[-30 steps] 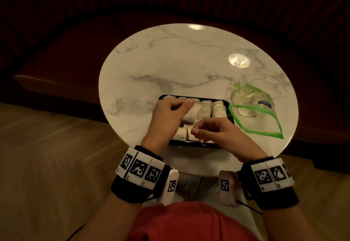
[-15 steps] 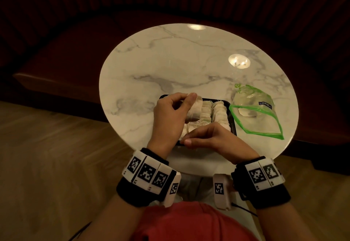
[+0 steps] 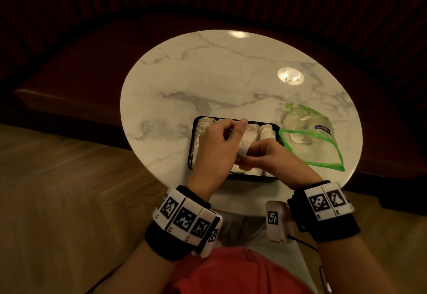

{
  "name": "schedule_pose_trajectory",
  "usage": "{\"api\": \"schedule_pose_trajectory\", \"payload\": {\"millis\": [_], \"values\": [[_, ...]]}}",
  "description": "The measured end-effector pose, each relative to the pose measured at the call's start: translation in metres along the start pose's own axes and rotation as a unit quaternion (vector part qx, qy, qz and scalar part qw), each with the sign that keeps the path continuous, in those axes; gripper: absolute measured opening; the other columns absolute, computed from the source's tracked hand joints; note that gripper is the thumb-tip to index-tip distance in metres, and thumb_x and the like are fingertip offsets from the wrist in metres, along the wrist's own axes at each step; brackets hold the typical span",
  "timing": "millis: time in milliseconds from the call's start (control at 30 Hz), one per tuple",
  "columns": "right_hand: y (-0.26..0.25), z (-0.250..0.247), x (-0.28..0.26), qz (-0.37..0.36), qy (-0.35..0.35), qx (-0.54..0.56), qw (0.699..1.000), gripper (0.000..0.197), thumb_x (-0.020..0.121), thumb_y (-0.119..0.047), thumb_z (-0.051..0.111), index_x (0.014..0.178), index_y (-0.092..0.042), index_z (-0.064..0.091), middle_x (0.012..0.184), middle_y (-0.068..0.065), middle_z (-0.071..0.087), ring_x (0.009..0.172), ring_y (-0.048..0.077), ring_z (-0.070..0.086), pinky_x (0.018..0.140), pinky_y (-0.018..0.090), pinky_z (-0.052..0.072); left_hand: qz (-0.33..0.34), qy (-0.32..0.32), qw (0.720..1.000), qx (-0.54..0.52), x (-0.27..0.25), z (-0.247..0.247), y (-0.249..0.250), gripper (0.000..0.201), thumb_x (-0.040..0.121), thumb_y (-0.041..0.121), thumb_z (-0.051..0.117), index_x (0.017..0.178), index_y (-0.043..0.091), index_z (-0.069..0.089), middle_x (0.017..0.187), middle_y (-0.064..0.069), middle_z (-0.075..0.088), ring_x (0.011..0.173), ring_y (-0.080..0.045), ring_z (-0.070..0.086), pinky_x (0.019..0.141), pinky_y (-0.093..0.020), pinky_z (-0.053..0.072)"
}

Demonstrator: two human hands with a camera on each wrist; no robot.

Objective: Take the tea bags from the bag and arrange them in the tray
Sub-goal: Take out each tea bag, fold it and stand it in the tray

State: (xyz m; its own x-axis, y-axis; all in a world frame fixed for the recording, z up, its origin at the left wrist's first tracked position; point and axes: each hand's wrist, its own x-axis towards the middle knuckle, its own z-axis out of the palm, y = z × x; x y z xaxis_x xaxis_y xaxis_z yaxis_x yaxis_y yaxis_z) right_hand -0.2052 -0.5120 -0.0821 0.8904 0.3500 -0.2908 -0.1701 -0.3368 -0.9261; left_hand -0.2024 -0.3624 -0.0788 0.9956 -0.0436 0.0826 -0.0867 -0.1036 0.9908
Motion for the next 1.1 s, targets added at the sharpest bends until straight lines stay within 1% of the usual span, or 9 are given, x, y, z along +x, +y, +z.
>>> {"api": "schedule_pose_trajectory", "payload": {"millis": [100,167,300,400,533,667,833,967,1100], "values": [[-0.003,-0.009,0.0,0.013,0.003,-0.035,0.999,0.014,0.088,-0.005,0.066,0.098,0.001,0.073,0.079,0.011,0.072,0.073,0.008,0.061,0.073,0.02,0.051,0.003,-0.008,1.0,-0.001,0.0,-0.002,0.001,0.023,0.098,0.028,0.057,0.093,0.012,0.072,0.077,0.005,0.068,0.073,-0.008,0.063,0.068,-0.025,0.052],[-0.008,-0.019,0.001,0.013,-0.009,-0.083,0.996,0.015,0.086,-0.014,0.07,0.099,-0.01,0.076,0.088,0.01,0.075,0.078,0.011,0.064,0.079,0.025,0.053,-0.003,-0.02,1.0,-0.006,0.0,-0.003,0.0,0.02,0.097,0.027,0.058,0.094,0.013,0.072,0.08,0.002,0.069,0.075,-0.01,0.066,0.064,-0.029,0.056],[-0.023,-0.042,0.004,0.009,-0.057,-0.149,0.987,0.031,0.08,-0.031,0.07,0.1,-0.007,0.074,0.09,0.017,0.071,0.077,0.013,0.06,0.077,0.028,0.051,-0.006,-0.041,0.999,-0.016,0.0,-0.004,0.0,0.018,0.096,0.022,0.06,0.09,0.01,0.072,0.073,0.004,0.065,0.065,-0.005,0.061,0.05,-0.02,0.051],[-0.036,-0.057,0.008,0.025,-0.091,-0.191,0.977,0.023,0.084,-0.023,0.069,0.098,-0.004,0.072,0.089,0.02,0.069,0.076,0.013,0.058,0.079,0.03,0.049,0.005,-0.056,0.998,0.019,0.0,-0.004,-0.001,0.021,0.095,0.025,0.062,0.081,0.014,0.073,0.061,0.011,0.061,0.059,-0.011,0.057,0.056,-0.04,0.056],[-0.053,-0.067,0.009,0.023,-0.101,-0.27,0.957,0.013,0.089,-0.022,0.067,0.098,-0.018,0.074,0.089,0.003,0.074,0.08,0.009,0.066,0.083,0.027,0.051,0.006,-0.053,0.997,0.051,0.001,-0.002,-0.006,0.026,0.094,0.028,0.064,0.078,0.01,0.073,0.06,-0.007,0.058,0.059,-0.032,0.053,0.058,-0.053,0.054],[-0.064,-0.07,0.008,0.028,-0.099,-0.313,0.944,0.015,0.089,-0.027,0.066,0.102,-0.026,0.074,0.093,-0.011,0.075,0.091,0.002,0.068,0.093,0.027,0.05,-0.007,-0.065,0.994,0.083,0.0,-0.001,-0.007,0.024,0.094,0.032,0.063,0.082,0.013,0.074,0.065,-0.013,0.061,0.064,-0.034,0.058,0.061,-0.05,0.054],[-0.066,-0.06,0.006,0.007,-0.029,-0.371,0.928,0.009,0.087,-0.032,0.069,0.093,-0.031,0.075,0.083,-0.013,0.074,0.08,-0.002,0.067,0.082,0.025,0.053,-0.003,-0.079,0.988,0.131,-0.001,0.001,-0.007,0.024,0.094,0.033,0.061,0.085,0.015,0.074,0.066,0.004,0.059,0.06,-0.008,0.049,0.062,-0.032,0.042],[-0.061,-0.045,-0.002,-0.032,0.075,-0.353,0.932,0.005,0.087,-0.031,0.069,0.089,-0.031,0.073,0.077,-0.012,0.071,0.077,-0.004,0.062,0.067,0.007,0.044,0.006,-0.06,0.988,0.144,-0.001,0.0,-0.006,0.027,0.097,0.033,0.058,0.083,0.014,0.071,0.067,0.003,0.06,0.061,-0.008,0.053,0.059,-0.026,0.041],[-0.046,-0.022,-0.007,-0.068,0.173,-0.246,0.951,0.008,0.088,-0.029,0.068,0.091,-0.025,0.075,0.079,-0.012,0.071,0.075,0.0,0.065,0.067,0.011,0.046,-0.008,-0.038,0.994,0.106,0.0,-0.001,-0.005,0.028,0.099,0.033,0.055,0.087,0.012,0.071,0.069,0.001,0.062,0.06,-0.015,0.061,0.058,-0.038,0.055]]}}
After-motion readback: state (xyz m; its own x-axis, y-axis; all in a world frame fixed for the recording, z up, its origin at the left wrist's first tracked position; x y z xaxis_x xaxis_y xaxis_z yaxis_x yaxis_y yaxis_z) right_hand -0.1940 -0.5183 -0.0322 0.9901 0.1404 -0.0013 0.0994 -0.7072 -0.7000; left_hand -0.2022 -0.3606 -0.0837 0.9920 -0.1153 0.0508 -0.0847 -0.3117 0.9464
